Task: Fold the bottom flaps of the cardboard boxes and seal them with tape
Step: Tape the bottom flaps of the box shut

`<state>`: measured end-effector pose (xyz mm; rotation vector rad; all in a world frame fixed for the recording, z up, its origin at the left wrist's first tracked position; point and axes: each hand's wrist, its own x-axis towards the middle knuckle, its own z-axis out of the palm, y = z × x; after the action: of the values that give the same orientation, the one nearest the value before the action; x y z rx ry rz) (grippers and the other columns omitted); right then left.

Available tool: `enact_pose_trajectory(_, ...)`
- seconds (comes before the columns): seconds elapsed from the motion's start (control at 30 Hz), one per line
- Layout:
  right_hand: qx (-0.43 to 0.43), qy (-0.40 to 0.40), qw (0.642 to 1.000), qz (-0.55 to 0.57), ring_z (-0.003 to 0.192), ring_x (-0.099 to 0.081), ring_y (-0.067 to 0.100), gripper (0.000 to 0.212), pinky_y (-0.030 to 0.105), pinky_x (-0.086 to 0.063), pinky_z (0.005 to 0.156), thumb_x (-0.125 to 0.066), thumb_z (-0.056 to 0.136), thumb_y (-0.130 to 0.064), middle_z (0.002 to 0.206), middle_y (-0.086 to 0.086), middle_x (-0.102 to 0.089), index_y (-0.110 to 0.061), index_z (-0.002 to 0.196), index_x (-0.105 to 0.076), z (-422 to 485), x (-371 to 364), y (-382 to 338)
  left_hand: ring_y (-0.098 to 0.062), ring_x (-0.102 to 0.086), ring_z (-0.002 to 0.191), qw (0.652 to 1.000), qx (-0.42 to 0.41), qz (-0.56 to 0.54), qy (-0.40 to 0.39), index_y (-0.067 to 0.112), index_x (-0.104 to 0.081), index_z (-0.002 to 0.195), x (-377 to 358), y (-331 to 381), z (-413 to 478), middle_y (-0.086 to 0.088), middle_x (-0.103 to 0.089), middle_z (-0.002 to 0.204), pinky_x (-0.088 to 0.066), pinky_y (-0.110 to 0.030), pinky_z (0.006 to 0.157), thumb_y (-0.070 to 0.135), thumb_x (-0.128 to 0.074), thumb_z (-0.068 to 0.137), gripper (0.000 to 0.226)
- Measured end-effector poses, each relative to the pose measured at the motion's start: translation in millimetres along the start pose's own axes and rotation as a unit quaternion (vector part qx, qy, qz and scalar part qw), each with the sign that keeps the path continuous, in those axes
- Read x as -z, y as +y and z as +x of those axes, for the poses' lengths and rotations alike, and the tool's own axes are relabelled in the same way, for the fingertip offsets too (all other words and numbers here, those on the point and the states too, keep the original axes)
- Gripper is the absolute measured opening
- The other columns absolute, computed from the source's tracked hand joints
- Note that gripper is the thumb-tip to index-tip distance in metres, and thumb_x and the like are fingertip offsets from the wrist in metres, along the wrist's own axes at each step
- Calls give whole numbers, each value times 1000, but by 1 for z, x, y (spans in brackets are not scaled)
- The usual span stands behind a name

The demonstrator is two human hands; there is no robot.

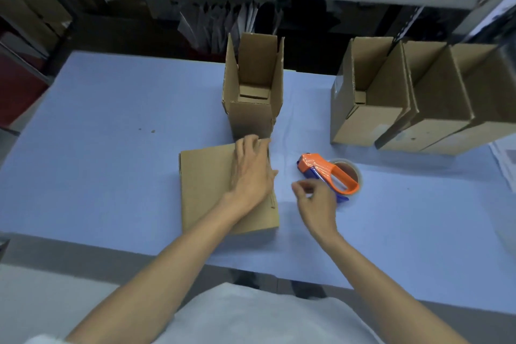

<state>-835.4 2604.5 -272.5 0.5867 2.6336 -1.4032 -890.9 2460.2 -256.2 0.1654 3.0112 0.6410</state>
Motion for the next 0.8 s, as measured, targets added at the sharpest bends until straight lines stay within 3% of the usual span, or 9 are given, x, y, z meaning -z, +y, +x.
enact_pose_trajectory(0.07, 4, 69, 992, -106, 106, -51, 29, 31, 30, -38, 78, -66, 85, -14, 112, 16, -56, 3, 109, -56, 14, 16, 15, -27, -12, 137, 998, 51, 10, -39, 15, -20, 150, -12, 5, -27, -10, -17, 152, -12, -34, 113, 44, -65, 81, 87)
enact_pose_trajectory(0.13, -17, 48, 983, -176, 117, -41, 36, 45, 37, -39, 85, -65, 82, -11, 122, 22, -45, 5, 119, -46, 28, 23, 27, -26, 8, 147, 993, 60, 43, -91, 16, 1, 154, -23, 3, -41, -6, 5, 161, 7, -38, 117, 47, -59, 84, 97)
enact_pose_trajectory(0.2, -30, 4, 972, -235, 120, -40, 38, 53, 41, -39, 92, -66, 81, -13, 126, 25, -45, 7, 124, -42, 40, 20, 35, -23, 16, 148, 992, 35, 66, -102, 18, 8, 153, -25, -5, -44, -3, 13, 161, 14, -36, 117, 44, -56, 84, 98)
enact_pose_trajectory(0.33, -40, -3, 962, -271, 118, -47, 37, 63, 42, -42, 89, -71, 81, -19, 127, 23, -50, 6, 129, -38, 57, 10, 44, -19, 14, 148, 993, -15, 56, -102, 23, 3, 154, -22, -16, -46, 0, 9, 162, 13, -34, 118, 39, -58, 79, 98)
enact_pose_trajectory(0.47, -16, 10, 961, -277, 104, -55, 40, 48, 45, -45, 78, -65, 83, -10, 116, 23, -57, 5, 123, -42, 54, 11, 46, -19, 13, 148, 993, -12, 43, -113, 22, -1, 154, -14, -17, -48, 0, 7, 161, 10, -35, 119, 40, -60, 83, 94)
enact_pose_trajectory(0.57, 92, 29, 964, -246, 88, -56, 38, 35, 41, -45, 66, -62, 83, -4, 104, 21, -57, 4, 113, -47, 36, 26, 44, -21, -9, 146, 988, 36, -142, -47, 14, -21, 151, 1, 0, -45, -5, -16, 157, -6, -28, 118, 32, -62, 89, 77)
enact_pose_trajectory(0.63, 185, 38, 954, -234, 70, -50, 32, 27, 36, -38, 55, -67, 78, -1, 86, 18, -54, 0, 96, -47, 25, 41, 39, -16, -27, 138, 959, 54, -278, 29, 10, -33, 146, 18, 13, -39, -3, -33, 148, -19, -23, 114, 17, -59, 93, 60)
enact_pose_trajectory(0.7, 257, 46, 937, -231, 61, -40, 25, 31, 32, -34, 50, -70, 70, 5, 75, 13, -49, -4, 84, -44, 15, 56, 27, -10, -33, 134, 956, -6, -289, 45, 11, -38, 144, 36, 21, -34, -1, -39, 145, -25, -20, 113, 3, -52, 92, 55)
enact_pose_trajectory(0.8, 313, 60, 916, -245, 60, -35, 20, 35, 29, -32, 50, -72, 62, 10, 71, 11, -50, -4, 83, -48, 2, 72, 11, -3, -44, 123, 967, -117, -224, -28, 18, -52, 134, 57, 24, -33, 9, -51, 131, -28, -6, 103, -8, -46, 84, 57)
